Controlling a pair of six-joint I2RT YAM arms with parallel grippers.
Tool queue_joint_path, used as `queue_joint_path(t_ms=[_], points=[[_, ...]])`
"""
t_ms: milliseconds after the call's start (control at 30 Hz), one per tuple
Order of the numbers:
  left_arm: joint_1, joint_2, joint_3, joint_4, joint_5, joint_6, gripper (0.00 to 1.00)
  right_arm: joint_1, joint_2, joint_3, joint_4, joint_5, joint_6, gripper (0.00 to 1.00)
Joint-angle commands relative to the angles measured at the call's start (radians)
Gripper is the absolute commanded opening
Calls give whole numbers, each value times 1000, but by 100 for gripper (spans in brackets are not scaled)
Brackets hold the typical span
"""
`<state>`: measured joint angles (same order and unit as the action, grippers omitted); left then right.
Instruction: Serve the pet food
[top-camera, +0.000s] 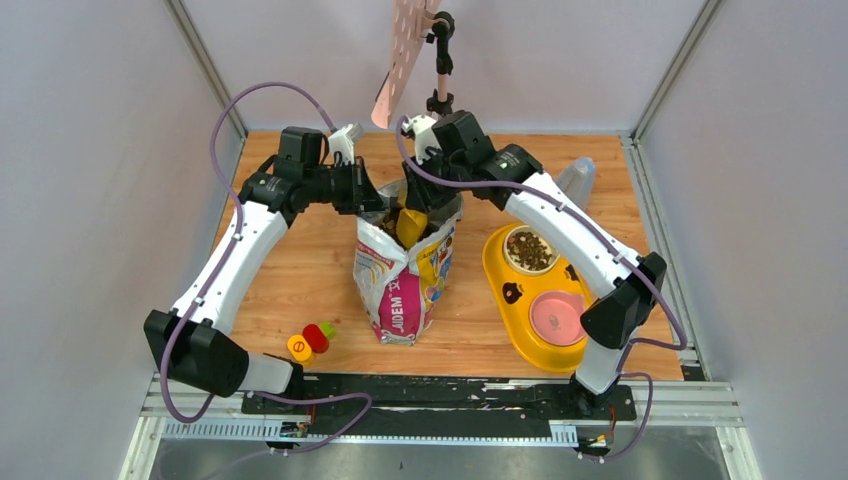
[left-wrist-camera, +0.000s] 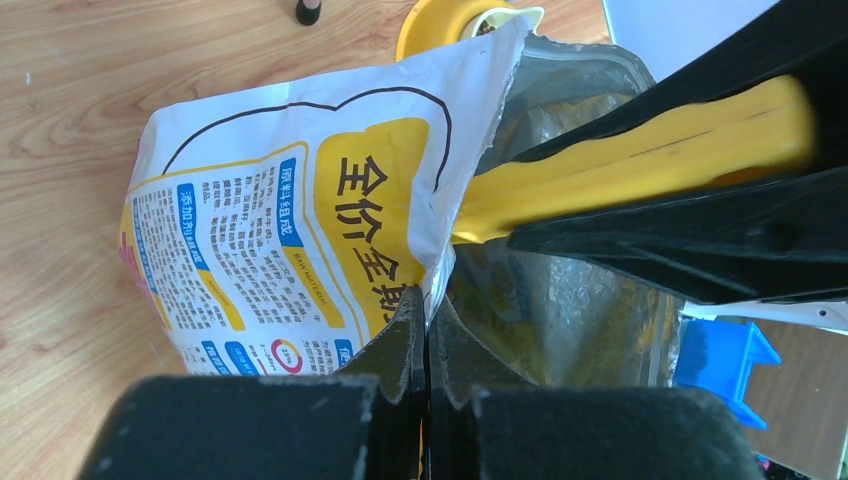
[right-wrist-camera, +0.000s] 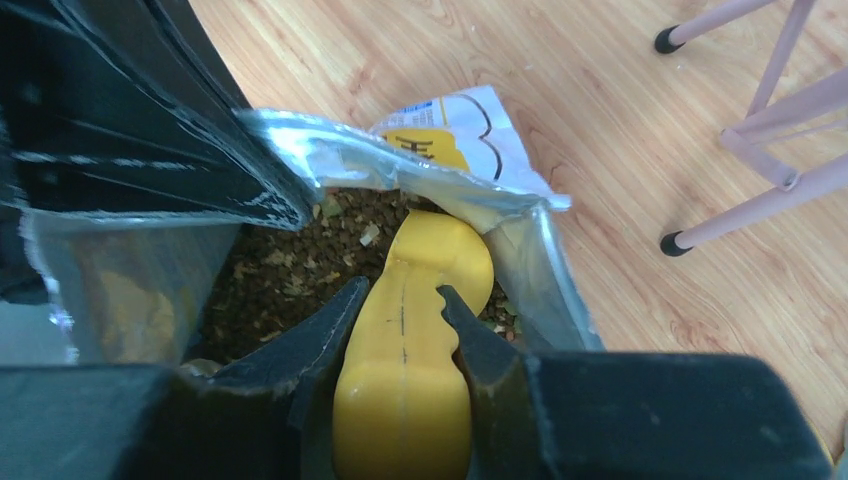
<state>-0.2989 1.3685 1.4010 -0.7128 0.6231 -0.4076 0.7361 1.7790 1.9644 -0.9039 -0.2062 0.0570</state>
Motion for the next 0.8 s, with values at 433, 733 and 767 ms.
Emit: queue_joint_path(t_ms=[433,733,767], points=[[-3,-77,54,224,129,-13,0,53,-69,-294,133,-196,-130,0],[-3,-68,61,199,106,49,0,-43,-49,-227,136,-508,32,0],[-3,-67,61,192,103,55,0,-54,-46,-218,137,-527,50,0]])
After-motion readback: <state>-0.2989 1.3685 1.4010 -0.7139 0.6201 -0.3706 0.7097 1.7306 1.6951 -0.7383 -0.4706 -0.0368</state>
